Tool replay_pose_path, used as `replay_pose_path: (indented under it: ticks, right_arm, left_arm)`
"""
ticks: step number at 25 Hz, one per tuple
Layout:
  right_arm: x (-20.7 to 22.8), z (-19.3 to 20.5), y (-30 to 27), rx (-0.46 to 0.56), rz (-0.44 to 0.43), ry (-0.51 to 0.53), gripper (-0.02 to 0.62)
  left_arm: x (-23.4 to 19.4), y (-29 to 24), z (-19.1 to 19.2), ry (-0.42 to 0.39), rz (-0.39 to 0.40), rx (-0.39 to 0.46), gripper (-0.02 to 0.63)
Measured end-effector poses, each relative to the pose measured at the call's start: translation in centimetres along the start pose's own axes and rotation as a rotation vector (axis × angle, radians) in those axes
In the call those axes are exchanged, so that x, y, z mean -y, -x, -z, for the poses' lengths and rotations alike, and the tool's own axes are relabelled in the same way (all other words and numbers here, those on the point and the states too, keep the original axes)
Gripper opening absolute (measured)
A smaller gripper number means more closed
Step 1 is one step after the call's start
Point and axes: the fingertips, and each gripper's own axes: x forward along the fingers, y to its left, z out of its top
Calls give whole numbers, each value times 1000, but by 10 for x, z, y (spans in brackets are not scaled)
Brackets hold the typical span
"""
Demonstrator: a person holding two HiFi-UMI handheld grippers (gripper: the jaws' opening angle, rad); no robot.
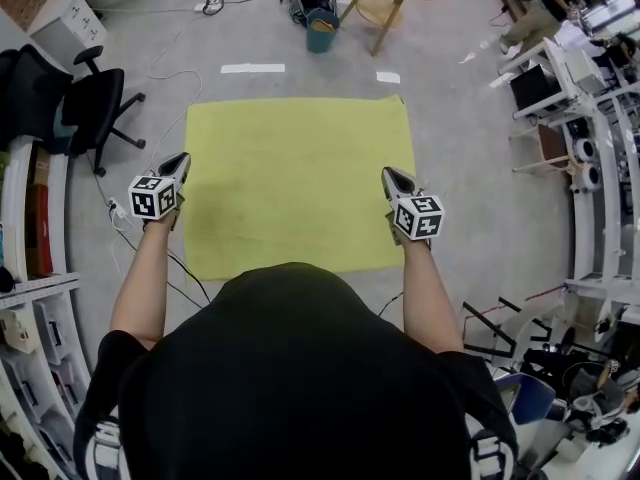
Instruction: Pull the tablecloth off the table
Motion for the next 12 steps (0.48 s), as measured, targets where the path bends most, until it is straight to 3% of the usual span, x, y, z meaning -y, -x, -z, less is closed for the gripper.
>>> replay_pose_path:
  ticks: [6, 12]
  right_arm:
    - [47, 73, -12, -155, 73, 17, 44]
    - [91, 129, -25, -263, 103, -13, 74]
  left_arm:
    - [-32, -20, 55, 59, -28, -74, 32]
    - [-53, -47, 118, 89, -49, -211, 72]
